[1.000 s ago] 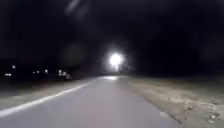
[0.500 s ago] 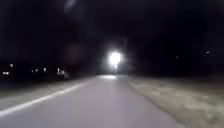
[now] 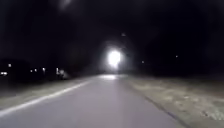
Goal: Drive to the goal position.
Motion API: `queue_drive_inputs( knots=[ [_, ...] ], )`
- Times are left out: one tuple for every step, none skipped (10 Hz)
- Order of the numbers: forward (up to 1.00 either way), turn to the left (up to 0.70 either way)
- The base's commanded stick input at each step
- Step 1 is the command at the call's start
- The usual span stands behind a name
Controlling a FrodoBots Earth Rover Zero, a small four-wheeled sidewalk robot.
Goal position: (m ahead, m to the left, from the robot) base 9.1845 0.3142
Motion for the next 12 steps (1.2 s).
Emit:
queue_drive_inputs(
  knots=[
    [1.0, 0.0],
    [1.0, 0.0],
    [1.0, 0.0],
    [1.0, 0.0],
    [1.0, 0.0],
    [1.0, 0.0],
    [1.0, 0.0],
    [1.0, 0.0],
    [1.0, 0.0],
    [1.0, 0.0],
    [1.0, 0.0],
    [1.0, 0.0]
  ],
)
